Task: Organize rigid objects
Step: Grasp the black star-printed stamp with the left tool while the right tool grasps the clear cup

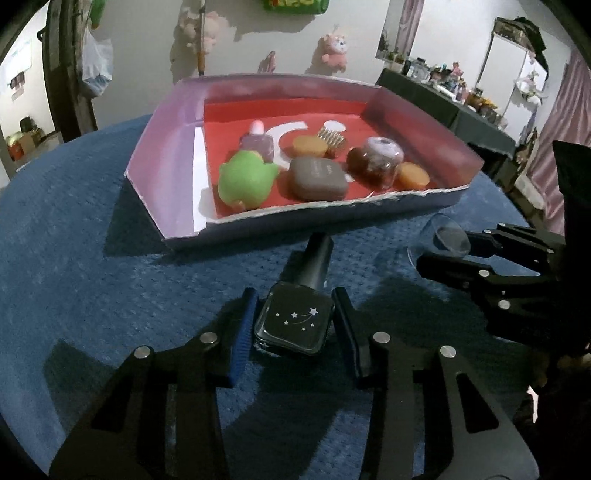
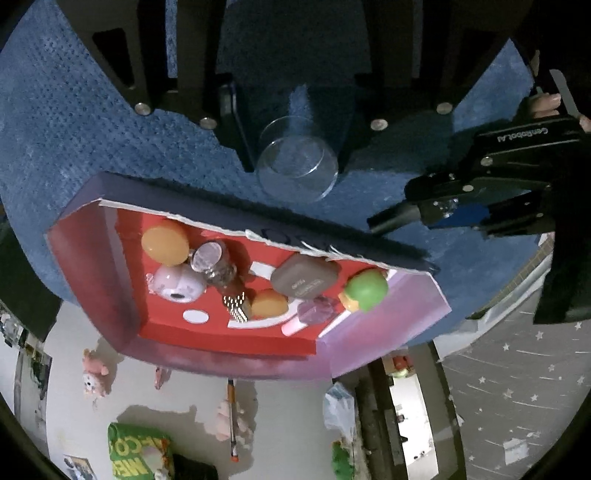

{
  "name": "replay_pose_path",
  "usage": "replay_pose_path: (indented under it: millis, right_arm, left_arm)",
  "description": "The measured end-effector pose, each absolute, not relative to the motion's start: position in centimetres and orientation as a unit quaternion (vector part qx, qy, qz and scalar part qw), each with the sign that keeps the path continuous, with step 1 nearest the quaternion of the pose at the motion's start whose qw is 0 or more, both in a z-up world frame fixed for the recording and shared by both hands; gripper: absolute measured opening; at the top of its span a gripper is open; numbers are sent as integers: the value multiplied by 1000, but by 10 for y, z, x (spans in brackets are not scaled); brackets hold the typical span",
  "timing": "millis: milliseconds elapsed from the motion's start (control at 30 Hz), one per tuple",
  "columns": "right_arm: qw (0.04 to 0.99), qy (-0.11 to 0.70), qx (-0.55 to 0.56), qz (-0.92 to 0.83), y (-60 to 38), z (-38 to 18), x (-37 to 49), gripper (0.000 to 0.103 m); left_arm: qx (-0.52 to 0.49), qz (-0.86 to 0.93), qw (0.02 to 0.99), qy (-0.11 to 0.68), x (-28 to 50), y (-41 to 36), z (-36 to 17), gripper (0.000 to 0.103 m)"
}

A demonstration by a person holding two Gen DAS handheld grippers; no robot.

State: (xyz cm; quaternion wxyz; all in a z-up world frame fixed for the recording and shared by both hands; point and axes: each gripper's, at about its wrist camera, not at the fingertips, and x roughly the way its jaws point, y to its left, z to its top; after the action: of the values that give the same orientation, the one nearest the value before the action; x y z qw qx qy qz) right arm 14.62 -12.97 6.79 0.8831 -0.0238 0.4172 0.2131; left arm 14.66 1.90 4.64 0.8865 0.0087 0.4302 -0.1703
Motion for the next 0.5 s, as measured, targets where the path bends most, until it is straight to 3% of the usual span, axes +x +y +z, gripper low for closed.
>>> replay_pose_path:
  millis: [500]
  right_arm:
    - [893,399,-26,208,-138,84,131,42]
  left_arm:
    - [19,-184,899,398,125,7,69,38]
